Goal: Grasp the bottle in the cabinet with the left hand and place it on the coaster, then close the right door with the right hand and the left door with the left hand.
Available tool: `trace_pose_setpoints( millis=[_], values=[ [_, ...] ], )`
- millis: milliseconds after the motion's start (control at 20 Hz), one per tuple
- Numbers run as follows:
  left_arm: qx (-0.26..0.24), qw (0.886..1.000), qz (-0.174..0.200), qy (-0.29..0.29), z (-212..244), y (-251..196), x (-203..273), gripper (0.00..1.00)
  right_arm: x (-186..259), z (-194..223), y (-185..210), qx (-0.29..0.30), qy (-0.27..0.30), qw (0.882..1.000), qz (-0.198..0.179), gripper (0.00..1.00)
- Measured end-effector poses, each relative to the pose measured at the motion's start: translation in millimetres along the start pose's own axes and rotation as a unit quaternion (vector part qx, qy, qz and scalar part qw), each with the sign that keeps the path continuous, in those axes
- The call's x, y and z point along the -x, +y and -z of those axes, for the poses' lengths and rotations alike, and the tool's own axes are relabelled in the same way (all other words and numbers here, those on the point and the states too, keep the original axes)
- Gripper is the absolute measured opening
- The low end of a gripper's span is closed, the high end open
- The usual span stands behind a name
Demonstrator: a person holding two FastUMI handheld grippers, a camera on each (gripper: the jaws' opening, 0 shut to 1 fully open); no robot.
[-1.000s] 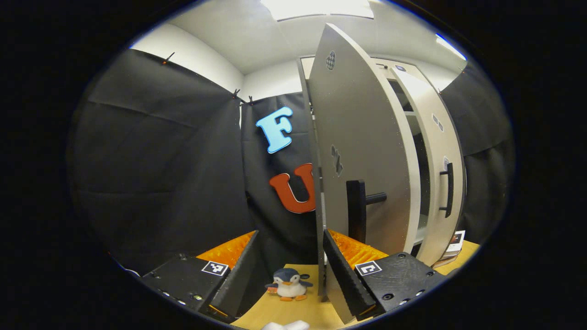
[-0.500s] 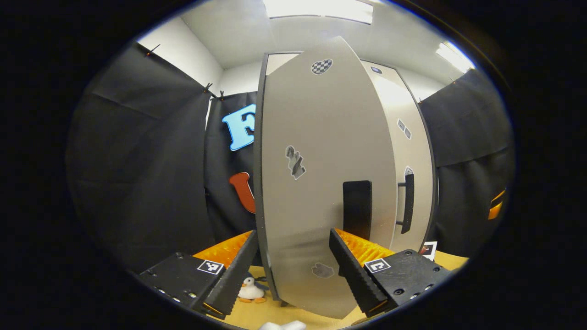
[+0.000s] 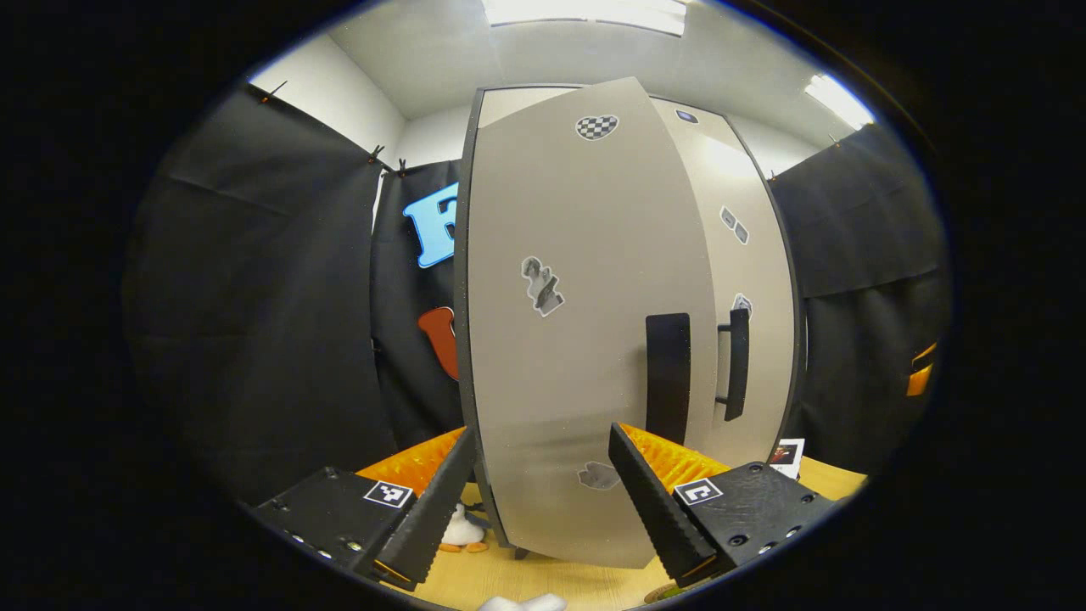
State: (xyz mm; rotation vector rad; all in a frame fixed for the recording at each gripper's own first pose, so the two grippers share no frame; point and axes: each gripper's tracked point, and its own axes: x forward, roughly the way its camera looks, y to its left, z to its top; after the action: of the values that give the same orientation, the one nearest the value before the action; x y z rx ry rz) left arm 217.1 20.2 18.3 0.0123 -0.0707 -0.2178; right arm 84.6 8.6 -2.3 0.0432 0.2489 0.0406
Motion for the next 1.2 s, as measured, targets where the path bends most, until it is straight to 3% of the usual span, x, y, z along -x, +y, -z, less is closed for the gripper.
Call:
trace_pose_setpoints(
  millis=[450, 1050, 1200],
  values=[
    [0.019, 0.999, 0.016, 0.025, 0.0, -13.3, 56.7, 0.96, 1.5, -17.2, 38.9, 0.012, -0.026, 0.999, -0.016, 0.79],
    [0.013, 0.998, -0.045, 0.042, 27.8, 24.7, 133.3, 0.96, 2.6, -10.1, 68.6, 0.008, -0.053, 0.999, 0.008, 0.79],
    [0.010, 0.998, -0.035, 0.044, 36.0, 12.3, 137.6, 0.96, 2.8, -4.5, 82.0, 0.017, -0.057, 0.998, 0.002, 0.79]
  ],
)
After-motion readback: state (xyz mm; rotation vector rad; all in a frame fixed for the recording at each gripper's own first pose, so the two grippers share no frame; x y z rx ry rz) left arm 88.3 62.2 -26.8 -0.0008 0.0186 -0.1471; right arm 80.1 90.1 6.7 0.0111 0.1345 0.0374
